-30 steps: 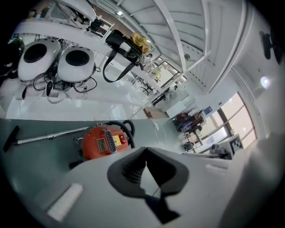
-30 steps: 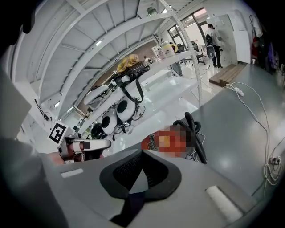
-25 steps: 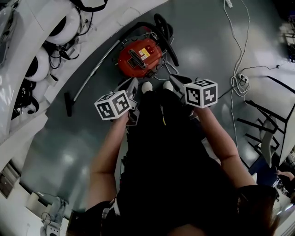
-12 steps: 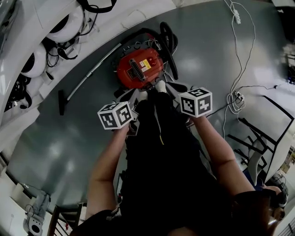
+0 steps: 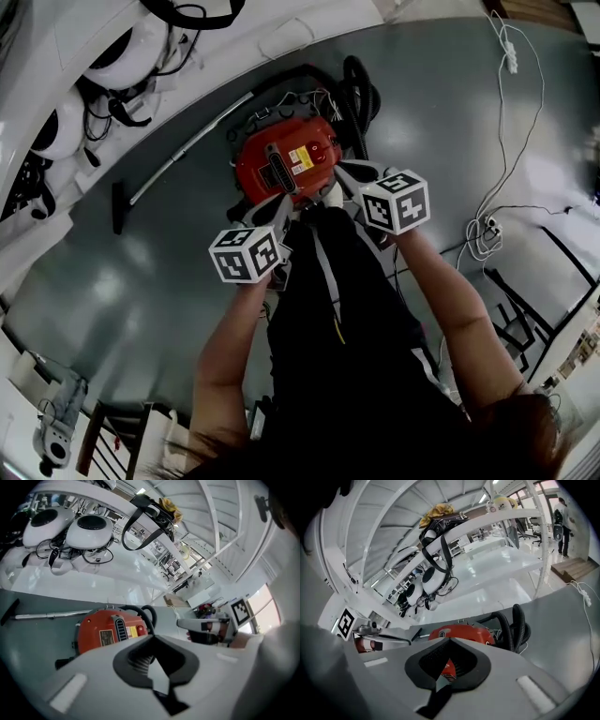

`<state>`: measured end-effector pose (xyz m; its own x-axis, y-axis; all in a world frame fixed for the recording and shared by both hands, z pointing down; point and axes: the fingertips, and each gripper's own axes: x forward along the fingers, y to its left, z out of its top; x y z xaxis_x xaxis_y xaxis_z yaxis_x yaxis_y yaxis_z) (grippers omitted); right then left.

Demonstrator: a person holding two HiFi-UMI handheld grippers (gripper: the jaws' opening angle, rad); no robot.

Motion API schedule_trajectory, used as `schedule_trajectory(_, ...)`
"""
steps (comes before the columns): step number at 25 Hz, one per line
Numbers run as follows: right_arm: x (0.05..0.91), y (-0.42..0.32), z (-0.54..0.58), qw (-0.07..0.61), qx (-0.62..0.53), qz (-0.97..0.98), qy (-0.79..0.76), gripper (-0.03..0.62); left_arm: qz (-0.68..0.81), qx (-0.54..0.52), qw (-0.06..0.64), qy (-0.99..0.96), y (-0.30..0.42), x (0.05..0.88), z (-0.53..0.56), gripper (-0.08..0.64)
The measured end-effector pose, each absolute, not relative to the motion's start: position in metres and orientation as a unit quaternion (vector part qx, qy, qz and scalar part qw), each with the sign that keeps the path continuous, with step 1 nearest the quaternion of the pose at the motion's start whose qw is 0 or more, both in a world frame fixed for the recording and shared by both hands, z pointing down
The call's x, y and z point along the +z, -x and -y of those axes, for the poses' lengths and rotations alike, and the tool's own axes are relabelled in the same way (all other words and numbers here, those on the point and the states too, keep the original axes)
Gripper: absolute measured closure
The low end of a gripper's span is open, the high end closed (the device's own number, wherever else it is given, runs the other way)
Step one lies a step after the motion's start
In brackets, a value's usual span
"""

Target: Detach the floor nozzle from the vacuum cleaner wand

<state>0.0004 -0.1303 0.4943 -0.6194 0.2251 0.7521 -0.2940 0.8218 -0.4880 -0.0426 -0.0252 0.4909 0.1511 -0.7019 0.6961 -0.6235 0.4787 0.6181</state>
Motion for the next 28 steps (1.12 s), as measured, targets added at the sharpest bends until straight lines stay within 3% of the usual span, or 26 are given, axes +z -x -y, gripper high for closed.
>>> schedule_trajectory(11, 0.576, 0.048, 0.178, 0.463, 0.243, 0.852, 0.015, 0.597, 0.663, -0.002, 0.544, -0.514, 0.071, 0.541, 0.055, 0.55)
schedule_trajectory(28, 0.659, 0.13, 0.232, 0.478, 0.124, 0.87, -0.007, 0.595, 0.742, -0.013, 0.497, -0.449, 0.186, 0.596, 0.083, 0.549)
